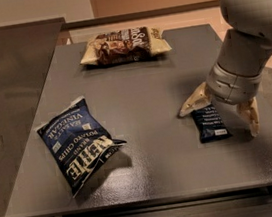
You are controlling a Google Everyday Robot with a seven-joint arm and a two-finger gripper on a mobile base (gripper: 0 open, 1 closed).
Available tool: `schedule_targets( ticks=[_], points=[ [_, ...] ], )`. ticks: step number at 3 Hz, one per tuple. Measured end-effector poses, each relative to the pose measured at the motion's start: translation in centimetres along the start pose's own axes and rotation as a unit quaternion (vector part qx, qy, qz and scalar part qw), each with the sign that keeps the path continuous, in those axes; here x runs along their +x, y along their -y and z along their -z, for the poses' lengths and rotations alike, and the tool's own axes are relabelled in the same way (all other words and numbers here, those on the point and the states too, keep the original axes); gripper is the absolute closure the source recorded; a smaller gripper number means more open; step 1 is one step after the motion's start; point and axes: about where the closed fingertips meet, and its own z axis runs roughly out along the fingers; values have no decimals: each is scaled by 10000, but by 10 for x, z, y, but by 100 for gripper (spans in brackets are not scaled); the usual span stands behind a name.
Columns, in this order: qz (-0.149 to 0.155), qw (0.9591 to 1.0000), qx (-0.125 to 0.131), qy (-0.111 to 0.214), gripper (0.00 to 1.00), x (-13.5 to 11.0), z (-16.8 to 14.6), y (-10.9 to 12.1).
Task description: Move rxbar blueberry near blue chip bag
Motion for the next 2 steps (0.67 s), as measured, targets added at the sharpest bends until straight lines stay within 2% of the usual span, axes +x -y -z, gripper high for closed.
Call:
schedule_targets(
  ticks=[2],
  points=[
    [35, 10000, -26, 8, 64, -1, 0, 2]
  ],
)
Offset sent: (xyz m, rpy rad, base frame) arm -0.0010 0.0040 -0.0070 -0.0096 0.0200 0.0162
